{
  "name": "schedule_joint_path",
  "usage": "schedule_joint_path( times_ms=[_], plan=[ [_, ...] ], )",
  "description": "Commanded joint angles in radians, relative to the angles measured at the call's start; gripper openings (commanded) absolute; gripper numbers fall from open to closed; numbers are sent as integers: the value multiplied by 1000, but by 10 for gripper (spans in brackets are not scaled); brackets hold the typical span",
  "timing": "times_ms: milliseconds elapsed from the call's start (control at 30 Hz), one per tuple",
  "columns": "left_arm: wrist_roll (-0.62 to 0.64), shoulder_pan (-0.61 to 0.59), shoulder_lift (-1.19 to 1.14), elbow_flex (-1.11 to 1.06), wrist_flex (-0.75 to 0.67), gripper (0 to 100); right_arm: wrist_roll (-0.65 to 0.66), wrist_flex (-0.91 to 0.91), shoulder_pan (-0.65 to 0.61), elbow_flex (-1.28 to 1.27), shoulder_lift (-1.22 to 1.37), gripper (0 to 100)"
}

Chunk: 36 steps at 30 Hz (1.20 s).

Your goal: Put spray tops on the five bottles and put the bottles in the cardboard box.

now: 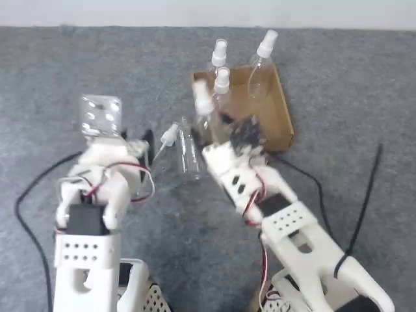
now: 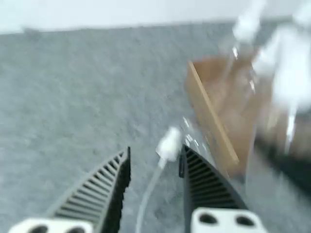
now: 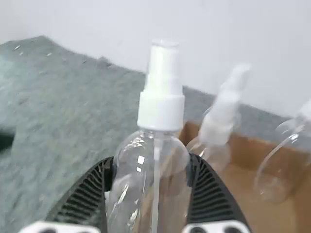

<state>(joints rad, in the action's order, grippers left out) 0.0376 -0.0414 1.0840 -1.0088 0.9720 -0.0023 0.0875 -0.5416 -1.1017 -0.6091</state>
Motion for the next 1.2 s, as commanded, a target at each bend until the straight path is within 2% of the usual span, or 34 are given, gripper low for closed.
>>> schedule_joint_path(
  times_ms=[0, 67, 233, 433, 567, 800, 933, 1000, 1167],
  plan=[
    [-48, 83, 61, -56, -58, 156, -17, -125, 30, 207, -4, 6],
    [-60, 138, 74, -74, -58, 164, -17, -208, 25, 290, -4, 6],
    [-61, 209, 94, -114, -63, 278, -17, -414, -58, 482, 87, 6],
    [-60, 193, 91, -156, -126, 282, -17, -555, -128, 592, 154, 6],
    [-60, 172, 91, -191, -180, 282, -17, -628, -124, 601, 99, 6],
    [-60, 167, 91, -191, -183, 282, -11, -704, -116, 539, -39, 6],
    [-60, 166, 91, -193, -183, 282, -9, -704, -51, 491, -87, 6],
    [-60, 166, 91, -193, -183, 282, 32, -702, 4, 480, -99, 6],
    [-55, 163, 91, -194, -183, 267, 127, -639, 194, 474, -93, 6]
  ],
)
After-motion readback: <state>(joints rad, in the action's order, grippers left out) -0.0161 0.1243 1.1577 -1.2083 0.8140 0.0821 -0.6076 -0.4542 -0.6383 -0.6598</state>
